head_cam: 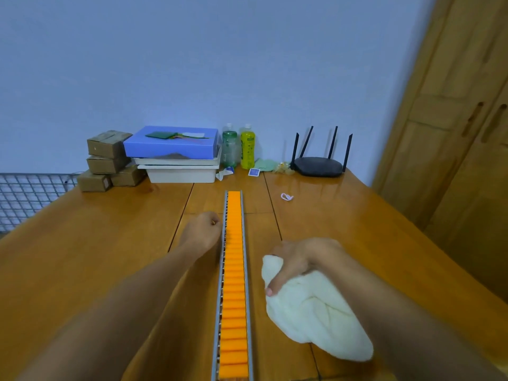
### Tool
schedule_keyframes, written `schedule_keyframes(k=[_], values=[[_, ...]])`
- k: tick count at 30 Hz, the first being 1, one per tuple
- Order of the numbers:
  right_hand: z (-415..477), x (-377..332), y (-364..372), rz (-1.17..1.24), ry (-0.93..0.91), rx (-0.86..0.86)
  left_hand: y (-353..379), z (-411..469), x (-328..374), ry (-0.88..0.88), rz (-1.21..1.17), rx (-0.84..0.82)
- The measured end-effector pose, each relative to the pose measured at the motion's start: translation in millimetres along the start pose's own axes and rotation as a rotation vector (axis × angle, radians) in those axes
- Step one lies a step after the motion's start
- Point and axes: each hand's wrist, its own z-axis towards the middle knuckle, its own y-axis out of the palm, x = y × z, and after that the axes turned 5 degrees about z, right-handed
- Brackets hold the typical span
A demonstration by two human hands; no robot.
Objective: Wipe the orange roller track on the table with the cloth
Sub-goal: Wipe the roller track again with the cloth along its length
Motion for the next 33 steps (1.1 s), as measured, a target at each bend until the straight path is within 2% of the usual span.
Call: schedule_keyframes(k=[2,7,10,14,20,23,27,33], values=[[4,-1,-5,-0.036,0.014,-0.027,4,10,4,0.014,0.002,0.002],[24,0,-20,-0.137,-0.026,0.133,16,31,6,0.008,-0.015,-0.003],[39,5,-34,-0.102,-0.052,0.216,21,42,3,-0.006,0.003,0.017],[59,10,-58,-0.054,-0.135,0.458,29,56,-5,-0.028,-0.009,0.011],[94,-3,-106,-0.059,-0.181,0.909,42,70,-20,-0.032,-0.102,0.021],[122,-12,-126,-0.062,-0.222,1.034,47,75,-24,-0.024,-0.129,0.042],[174,-23,-133,-0.012,-0.229,1.041,52,79,-30,-0.025,-0.166,0.064],[233,-23,-113,0.266,-0.174,0.953,54,81,-33,-0.024,-0.175,0.061]])
